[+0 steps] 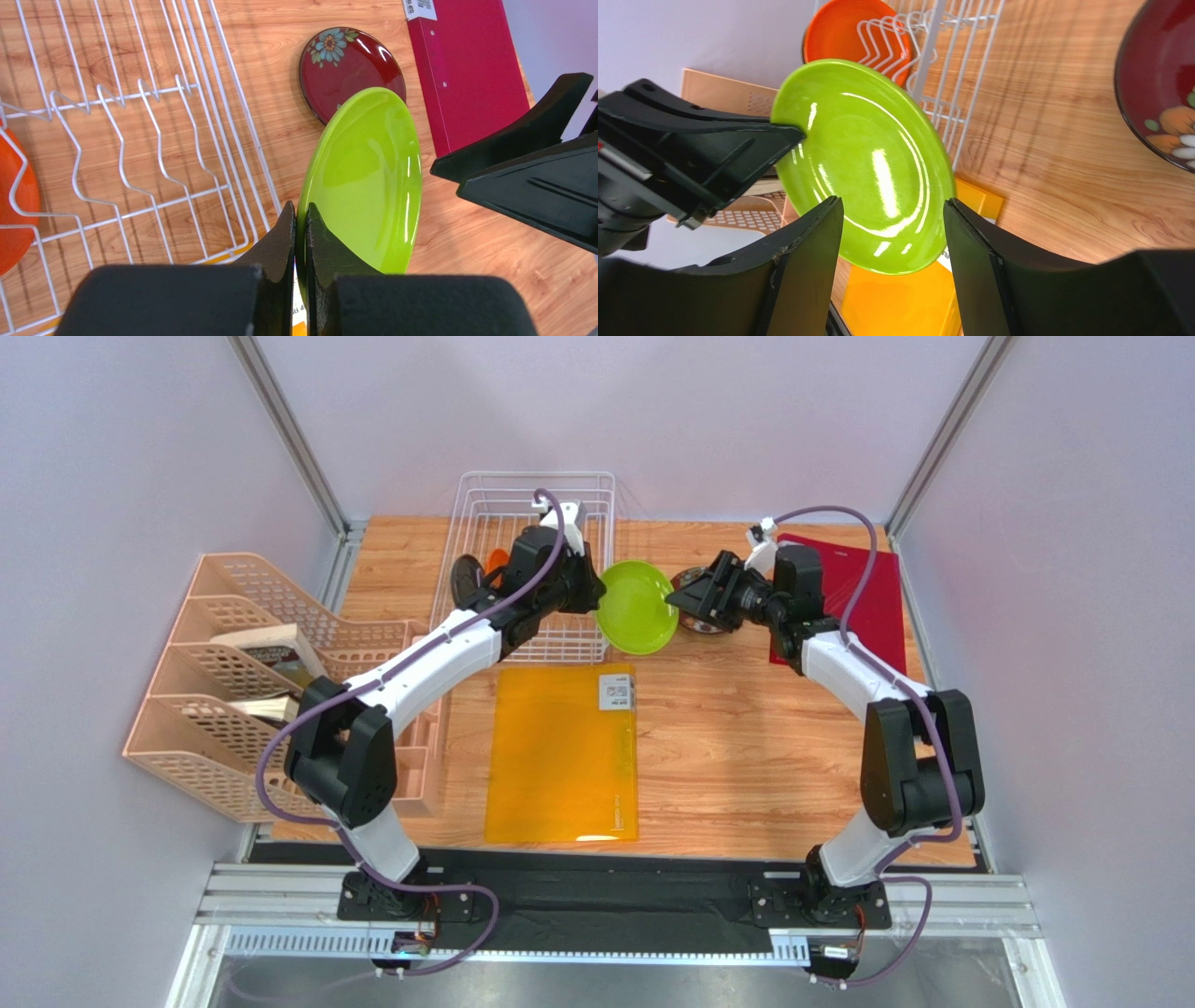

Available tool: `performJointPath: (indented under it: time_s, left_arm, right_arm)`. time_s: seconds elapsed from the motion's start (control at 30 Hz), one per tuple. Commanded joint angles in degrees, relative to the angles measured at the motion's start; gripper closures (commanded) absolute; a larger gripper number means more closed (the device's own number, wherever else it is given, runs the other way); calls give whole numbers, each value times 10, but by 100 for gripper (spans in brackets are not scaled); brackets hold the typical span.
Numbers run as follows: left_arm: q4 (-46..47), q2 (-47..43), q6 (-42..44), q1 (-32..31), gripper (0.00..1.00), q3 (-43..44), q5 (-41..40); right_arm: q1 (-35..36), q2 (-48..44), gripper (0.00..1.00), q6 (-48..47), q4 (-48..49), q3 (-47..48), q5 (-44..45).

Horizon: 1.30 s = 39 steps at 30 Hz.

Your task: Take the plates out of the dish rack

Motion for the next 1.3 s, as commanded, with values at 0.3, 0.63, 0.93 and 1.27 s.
performJointPath:
  time_s: [0.3, 0.63, 0.93, 1.27]
  left_arm:
    - [52, -14, -17, -2, 100, 19, 21]
    - [51, -24, -15, -2, 100, 7, 15]
    - [54, -24, -15, -2, 100, 6, 16]
    - [81, -3, -27, -3, 100, 12, 55]
  right_arm:
    - [2, 8, 40, 5, 28, 4, -6]
    - [2, -10, 40, -25, -12, -2, 57]
    - [2, -2, 40, -28, -12, 0, 50]
    - [18, 71, 45, 27, 113, 20, -101]
